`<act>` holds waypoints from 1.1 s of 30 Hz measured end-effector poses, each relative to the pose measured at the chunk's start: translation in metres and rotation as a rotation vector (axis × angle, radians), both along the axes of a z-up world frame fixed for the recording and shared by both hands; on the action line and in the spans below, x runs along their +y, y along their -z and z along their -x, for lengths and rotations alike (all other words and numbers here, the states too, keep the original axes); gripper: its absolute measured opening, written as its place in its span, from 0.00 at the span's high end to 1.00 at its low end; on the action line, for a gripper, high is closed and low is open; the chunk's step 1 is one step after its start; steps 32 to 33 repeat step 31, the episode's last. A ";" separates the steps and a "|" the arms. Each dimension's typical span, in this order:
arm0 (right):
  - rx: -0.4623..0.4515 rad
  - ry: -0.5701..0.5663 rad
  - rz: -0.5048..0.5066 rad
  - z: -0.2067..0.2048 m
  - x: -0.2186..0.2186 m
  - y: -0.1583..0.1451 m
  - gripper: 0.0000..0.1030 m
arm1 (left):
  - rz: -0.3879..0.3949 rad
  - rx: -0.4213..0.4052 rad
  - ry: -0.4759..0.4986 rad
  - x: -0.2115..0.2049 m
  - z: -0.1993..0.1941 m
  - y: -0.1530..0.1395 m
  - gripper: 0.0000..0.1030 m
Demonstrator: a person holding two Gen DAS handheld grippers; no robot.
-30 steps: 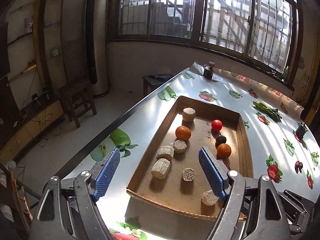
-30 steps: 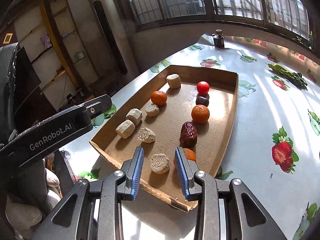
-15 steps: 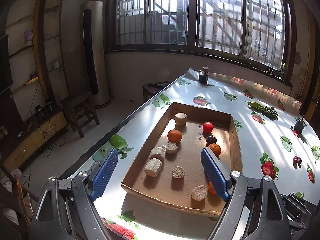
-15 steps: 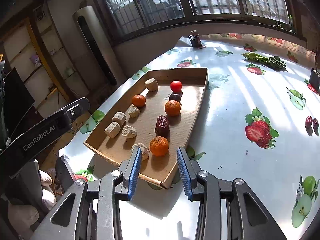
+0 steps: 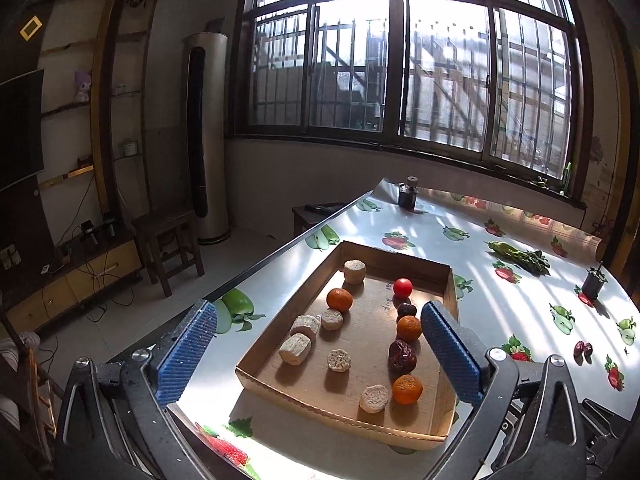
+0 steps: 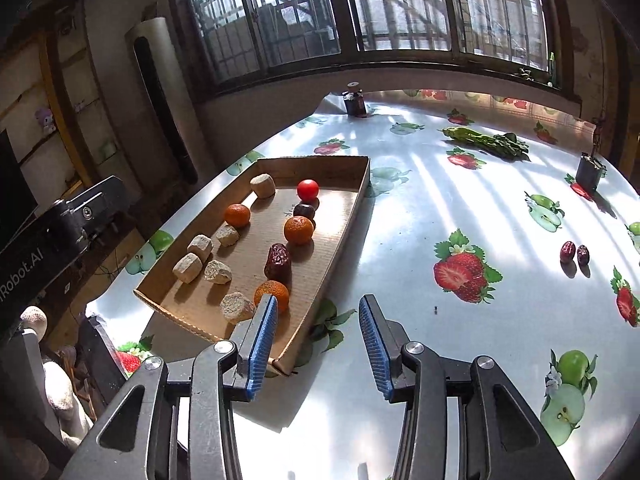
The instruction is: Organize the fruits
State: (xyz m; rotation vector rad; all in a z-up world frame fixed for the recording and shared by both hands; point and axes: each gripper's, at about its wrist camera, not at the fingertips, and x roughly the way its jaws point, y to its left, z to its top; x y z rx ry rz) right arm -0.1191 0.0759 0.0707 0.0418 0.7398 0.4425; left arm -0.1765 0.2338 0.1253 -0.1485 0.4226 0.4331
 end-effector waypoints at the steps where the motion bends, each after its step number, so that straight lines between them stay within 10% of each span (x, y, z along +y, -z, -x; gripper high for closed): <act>1: -0.002 0.003 0.001 0.001 -0.001 -0.001 0.54 | -0.008 0.004 0.002 -0.002 0.000 0.001 0.00; 33: 0.033 -0.007 0.063 -0.007 0.012 0.015 0.52 | 0.096 0.173 0.083 -0.004 -0.023 0.036 0.00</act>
